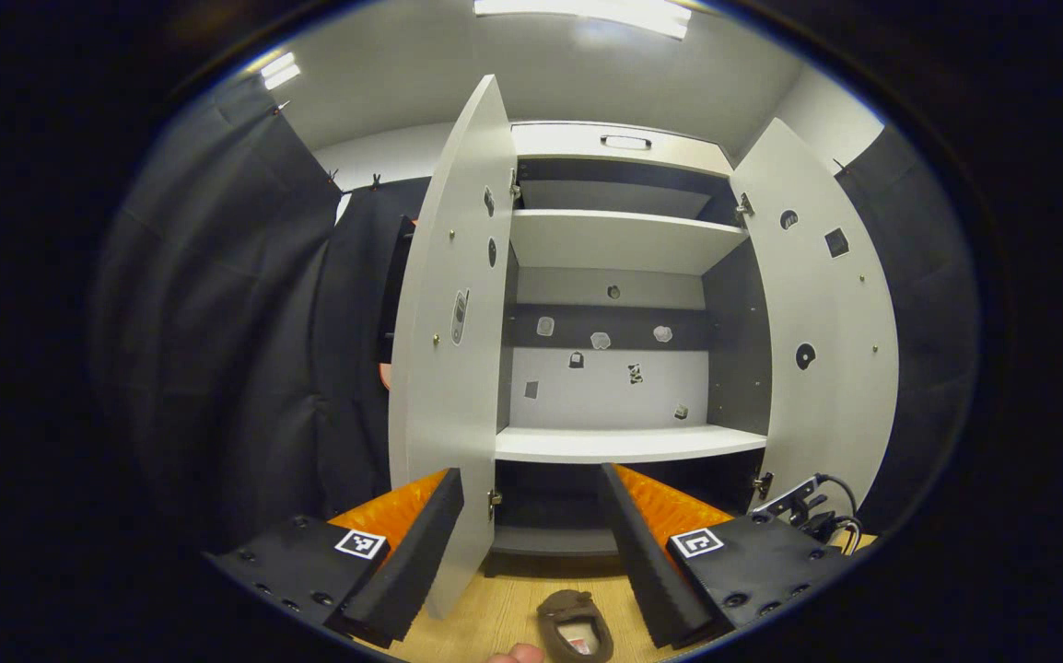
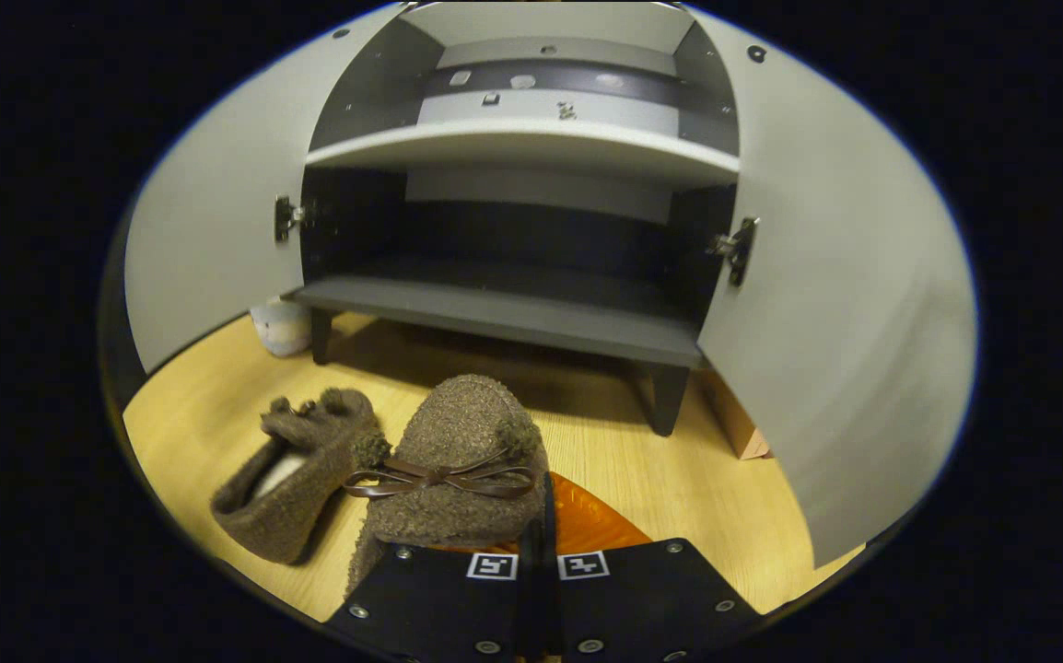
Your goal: Grab one shoe with the right hand and put it into the shoe cabinet, grab the other shoe with the left hand and put it into the shoe cabinet; then close the right door with the right hand and the left door with the left hand.
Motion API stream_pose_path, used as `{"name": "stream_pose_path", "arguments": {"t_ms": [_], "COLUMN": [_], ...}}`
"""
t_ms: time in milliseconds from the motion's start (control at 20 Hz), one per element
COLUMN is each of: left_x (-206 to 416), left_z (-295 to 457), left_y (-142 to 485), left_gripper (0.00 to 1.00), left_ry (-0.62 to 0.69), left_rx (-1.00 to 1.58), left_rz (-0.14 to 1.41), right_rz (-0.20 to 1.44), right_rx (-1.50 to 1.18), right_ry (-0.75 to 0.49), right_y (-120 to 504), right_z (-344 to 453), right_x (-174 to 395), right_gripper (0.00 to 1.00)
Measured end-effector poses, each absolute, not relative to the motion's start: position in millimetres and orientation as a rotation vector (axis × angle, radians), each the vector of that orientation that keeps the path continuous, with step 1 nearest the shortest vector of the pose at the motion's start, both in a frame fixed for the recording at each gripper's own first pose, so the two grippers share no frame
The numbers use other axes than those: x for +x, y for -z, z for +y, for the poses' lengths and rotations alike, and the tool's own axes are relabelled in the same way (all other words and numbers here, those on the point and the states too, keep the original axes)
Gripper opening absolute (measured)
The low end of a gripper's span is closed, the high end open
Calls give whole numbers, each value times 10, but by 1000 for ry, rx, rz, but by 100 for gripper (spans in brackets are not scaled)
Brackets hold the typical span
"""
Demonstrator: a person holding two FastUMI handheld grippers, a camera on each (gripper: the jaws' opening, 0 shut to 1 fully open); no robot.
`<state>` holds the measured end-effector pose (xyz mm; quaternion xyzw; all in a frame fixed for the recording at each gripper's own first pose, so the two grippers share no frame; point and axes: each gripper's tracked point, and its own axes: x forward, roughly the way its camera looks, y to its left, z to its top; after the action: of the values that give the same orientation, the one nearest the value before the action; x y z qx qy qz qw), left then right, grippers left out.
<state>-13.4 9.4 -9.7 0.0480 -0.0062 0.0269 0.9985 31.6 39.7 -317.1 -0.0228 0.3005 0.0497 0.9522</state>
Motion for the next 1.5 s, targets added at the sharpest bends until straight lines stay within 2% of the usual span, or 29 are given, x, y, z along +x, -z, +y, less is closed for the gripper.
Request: {"name": "stream_pose_path", "arguments": {"t_ms": [50,100,300,550,650,850,950,1000,1150,1350,1500], "left_x": [-129,-116,-74,-96,-98,-115,-126,-139,-151,-168,-135], "left_z": [64,47,-90,-207,-205,-138,-72,-43,58,134,201], "left_y": [101,92,127,158,189,234,252,262,289,349,376], "left_gripper": [96,94,99,94,96,97,99,96,96,96,96], "left_ry": [-47,-41,-2,31,25,13,-1,-8,-25,-36,-45], "left_rx": [97,97,77,56,60,68,62,56,33,-1,16], "left_rz": [-16,-20,-16,-8,7,28,38,43,53,66,67], "right_rz": [561,509,302,255,236,327,399,427,534,656,677], "right_rx": [-33,-23,-49,17,12,-3,26,33,32,54,27], "right_ry": [-91,-86,-57,-16,1,25,21,22,58,146,144], "right_y": [2917,2619,1418,552,351,370,459,502,798,1214,1330], "right_z": [385,362,309,292,267,309,383,405,371,239,255], "right_x": [307,301,503,1167,1632,2547,2894,3073,3516,3691,3751], "right_gripper": [2,1,1,1,1,1,2,1,1,1,2]}}
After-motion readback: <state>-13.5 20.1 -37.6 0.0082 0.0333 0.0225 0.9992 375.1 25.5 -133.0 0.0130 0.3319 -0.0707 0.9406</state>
